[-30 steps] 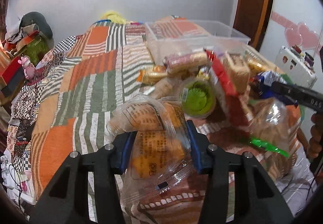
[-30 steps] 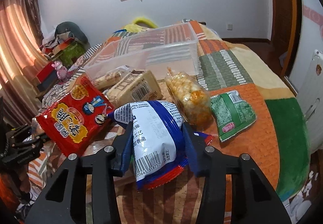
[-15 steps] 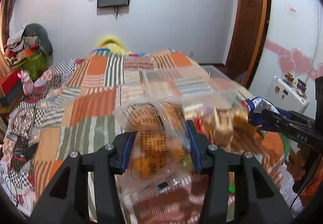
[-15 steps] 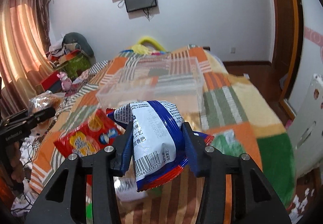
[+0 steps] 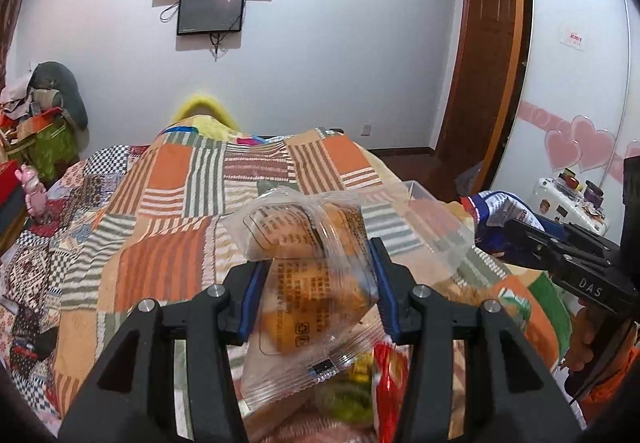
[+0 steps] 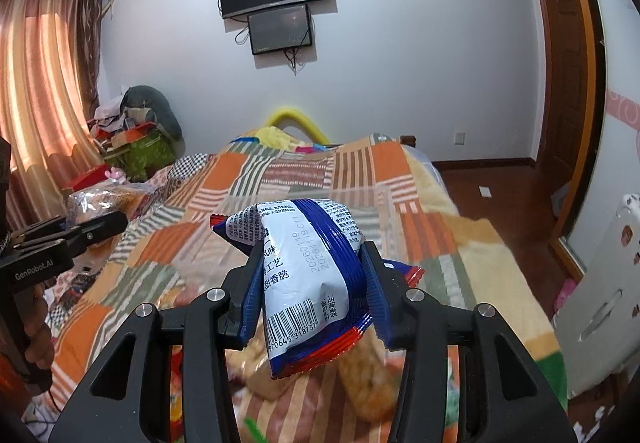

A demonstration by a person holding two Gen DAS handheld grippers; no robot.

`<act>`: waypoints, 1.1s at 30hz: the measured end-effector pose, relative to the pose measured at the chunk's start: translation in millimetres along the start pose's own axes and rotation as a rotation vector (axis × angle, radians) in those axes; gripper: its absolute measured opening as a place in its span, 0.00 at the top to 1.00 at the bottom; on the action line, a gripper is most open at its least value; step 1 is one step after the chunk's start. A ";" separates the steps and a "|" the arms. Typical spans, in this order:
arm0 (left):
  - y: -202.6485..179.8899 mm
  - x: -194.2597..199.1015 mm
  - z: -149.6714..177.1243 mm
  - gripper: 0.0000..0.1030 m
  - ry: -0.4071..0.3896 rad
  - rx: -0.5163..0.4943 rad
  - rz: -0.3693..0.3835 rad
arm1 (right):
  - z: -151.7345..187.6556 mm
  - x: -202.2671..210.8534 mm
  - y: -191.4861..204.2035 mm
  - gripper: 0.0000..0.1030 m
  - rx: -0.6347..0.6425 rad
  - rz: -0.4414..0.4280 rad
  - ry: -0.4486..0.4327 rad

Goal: Organize snacks
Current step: 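Carry both bags over the clear box and release them inside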

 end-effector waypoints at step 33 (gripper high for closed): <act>-2.3 -147.6 -19.9 0.34 0.266 -0.043 0.027 | -9.7 -82.4 -9.6 0.52 0.032 0.007 0.225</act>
Point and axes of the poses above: each gripper's, at about its wrist camera, not at the fingertips, and x roughly against the way its jaws point, y to its left, z to its underside, the point moved 2 cm from there along -x, roughly the way its jaws point, and after that the axes turned 2 degrees about y, right-handed, at the moved point
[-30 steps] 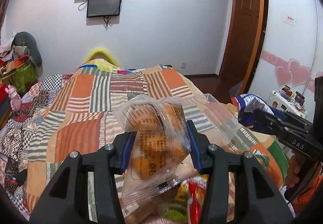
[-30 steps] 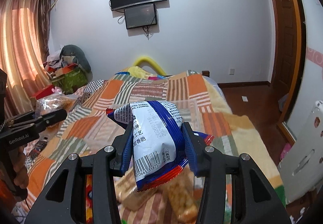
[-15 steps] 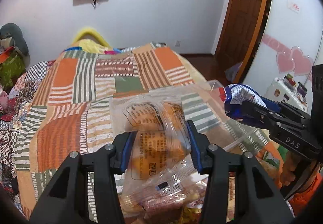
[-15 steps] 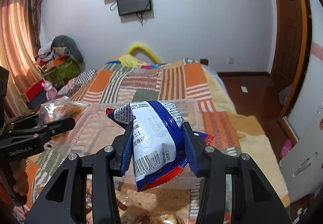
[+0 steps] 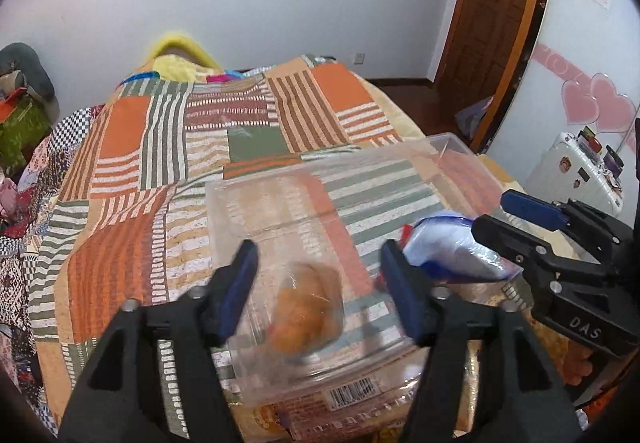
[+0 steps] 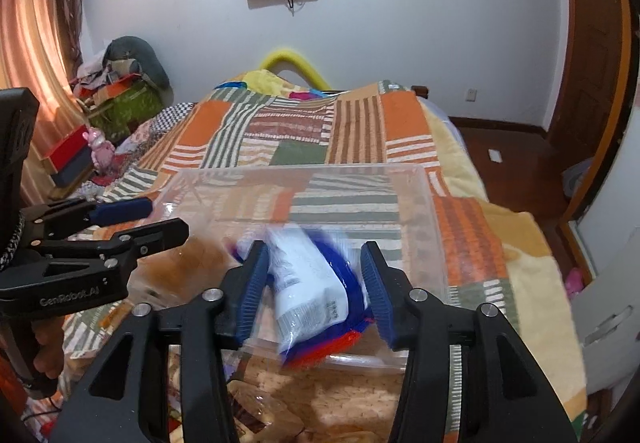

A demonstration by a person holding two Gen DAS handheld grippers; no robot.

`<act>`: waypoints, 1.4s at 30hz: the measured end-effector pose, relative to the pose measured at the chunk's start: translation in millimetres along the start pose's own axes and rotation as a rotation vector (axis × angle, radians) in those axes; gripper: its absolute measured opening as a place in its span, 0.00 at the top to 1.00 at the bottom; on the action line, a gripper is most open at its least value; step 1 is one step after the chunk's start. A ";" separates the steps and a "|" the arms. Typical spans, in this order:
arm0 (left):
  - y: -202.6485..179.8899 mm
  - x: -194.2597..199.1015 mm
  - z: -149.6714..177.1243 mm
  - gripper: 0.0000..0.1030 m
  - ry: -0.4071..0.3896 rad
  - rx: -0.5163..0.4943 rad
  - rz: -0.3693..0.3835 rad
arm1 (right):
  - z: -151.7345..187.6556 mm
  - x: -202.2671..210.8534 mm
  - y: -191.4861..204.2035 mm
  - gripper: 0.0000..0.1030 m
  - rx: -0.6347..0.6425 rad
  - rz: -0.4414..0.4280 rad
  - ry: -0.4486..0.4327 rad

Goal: Organize snacks
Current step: 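Carry both bags over the clear box and release them inside, then grasp the clear bread bag with the right tool while the left grasps the red chip bag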

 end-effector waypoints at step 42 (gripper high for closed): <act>-34.4 183.4 181.9 0.16 -0.070 -0.052 -0.042 | 125.4 74.5 36.2 0.16 -0.075 -0.099 0.116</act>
Point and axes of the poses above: each gripper's, at about its wrist camera, not at the fingertips, and x roughly against the way its jaws point, y to its left, z to its underside, the point moved 2 cm from there along -x, roughly the way its jaws point, and after that the axes turned 2 degrees about y, right-handed, at the moved point
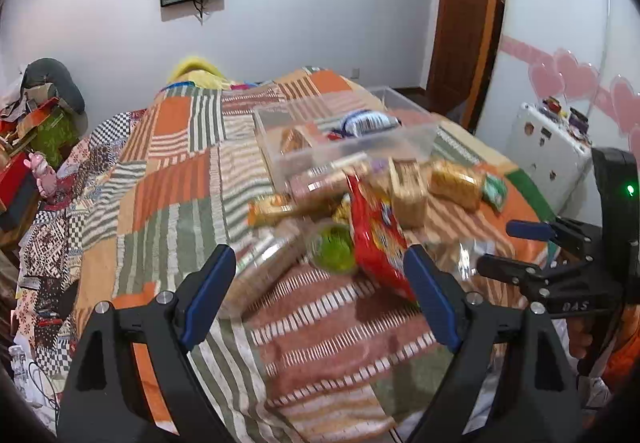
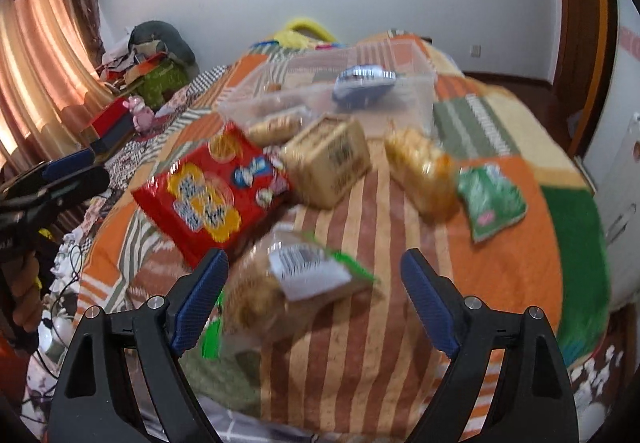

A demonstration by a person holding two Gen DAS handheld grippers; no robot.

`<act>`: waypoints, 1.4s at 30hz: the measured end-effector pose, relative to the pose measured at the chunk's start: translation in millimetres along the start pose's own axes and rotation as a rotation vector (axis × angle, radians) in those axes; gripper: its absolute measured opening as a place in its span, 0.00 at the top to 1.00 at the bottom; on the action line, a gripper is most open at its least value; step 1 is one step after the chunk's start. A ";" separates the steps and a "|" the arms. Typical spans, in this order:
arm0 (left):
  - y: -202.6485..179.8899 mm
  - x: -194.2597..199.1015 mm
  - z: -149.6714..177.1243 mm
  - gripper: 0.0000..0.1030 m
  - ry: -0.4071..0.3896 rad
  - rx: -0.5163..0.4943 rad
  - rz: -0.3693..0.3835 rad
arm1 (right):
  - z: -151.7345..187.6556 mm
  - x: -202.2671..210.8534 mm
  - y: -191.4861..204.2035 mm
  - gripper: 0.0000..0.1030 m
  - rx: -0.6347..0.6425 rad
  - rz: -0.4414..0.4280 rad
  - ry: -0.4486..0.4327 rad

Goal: Organize snacks
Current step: 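Grasp the clear bread bag with the right tool while the left grasps the red chip bag, then lift both bags over the clear box and open both tools to drop them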

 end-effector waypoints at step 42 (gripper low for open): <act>-58.1 -113.3 -1.8 0.62 0.191 0.049 0.189 | 8.8 6.9 -20.4 0.64 -0.028 -0.041 -0.035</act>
Point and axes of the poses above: each gripper's, at about its wrist camera, not at the fingertips, and x roughly against the way its jaws point, y to its left, z to its underside, the point moved 2 cm from there along -x, roughly the way its jaws point, and after that the axes turned 2 degrees about y, right-handed, at the moved point
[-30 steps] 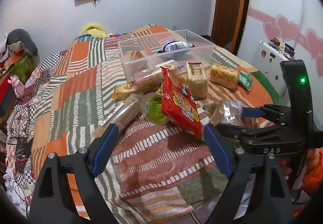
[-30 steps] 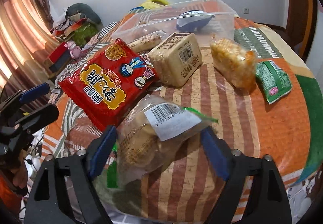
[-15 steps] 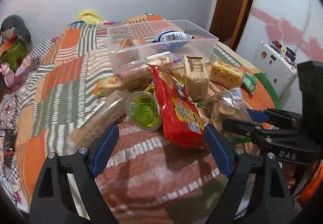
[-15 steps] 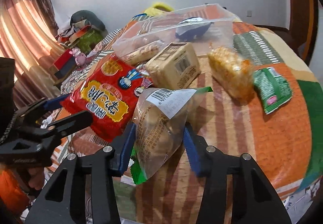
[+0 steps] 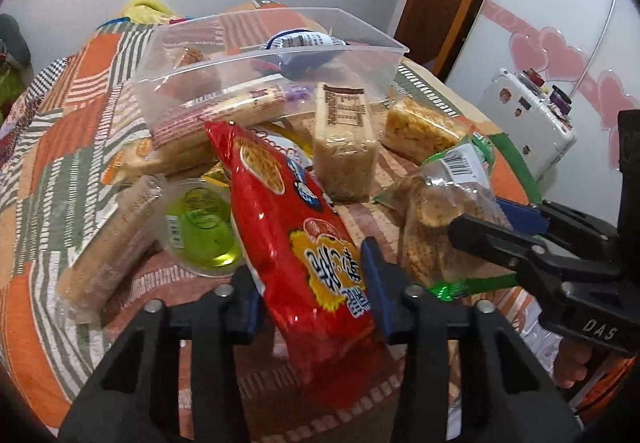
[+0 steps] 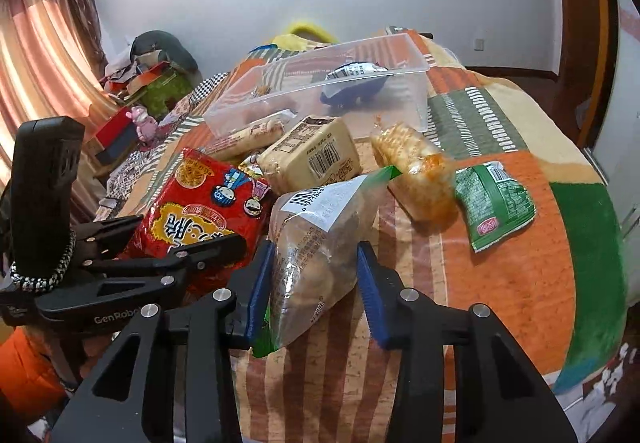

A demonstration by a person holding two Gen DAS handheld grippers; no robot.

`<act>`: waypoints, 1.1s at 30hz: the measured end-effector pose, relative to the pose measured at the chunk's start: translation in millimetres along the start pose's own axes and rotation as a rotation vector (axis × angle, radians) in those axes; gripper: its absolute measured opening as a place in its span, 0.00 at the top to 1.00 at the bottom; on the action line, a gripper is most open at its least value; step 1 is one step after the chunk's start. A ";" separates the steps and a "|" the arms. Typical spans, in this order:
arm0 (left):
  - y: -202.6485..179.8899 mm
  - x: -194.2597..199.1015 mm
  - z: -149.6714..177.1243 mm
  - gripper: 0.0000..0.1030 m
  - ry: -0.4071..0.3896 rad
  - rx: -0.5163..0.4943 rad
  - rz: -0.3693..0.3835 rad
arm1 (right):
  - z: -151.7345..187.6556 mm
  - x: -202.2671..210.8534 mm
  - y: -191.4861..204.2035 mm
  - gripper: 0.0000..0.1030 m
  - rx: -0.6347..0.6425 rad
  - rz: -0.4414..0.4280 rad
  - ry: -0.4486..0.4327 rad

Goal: Organize snacks
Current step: 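Lift both bags over the clear box and open both tools to drop them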

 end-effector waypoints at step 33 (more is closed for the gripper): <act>21.4 67.4 -29.1 0.79 -0.184 0.032 -0.086 | -31.7 9.6 -4.7 0.58 -0.003 -0.012 -0.089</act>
Point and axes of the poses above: each gripper's, at about its wrist camera, not at the fingertips, and x roughly against the way its jaws point, y to its left, z to its underside, the point moved 2 cm from there along -x, roughly the way its jaws point, and after that the axes turned 2 degrees about y, right-handed, at the moved point
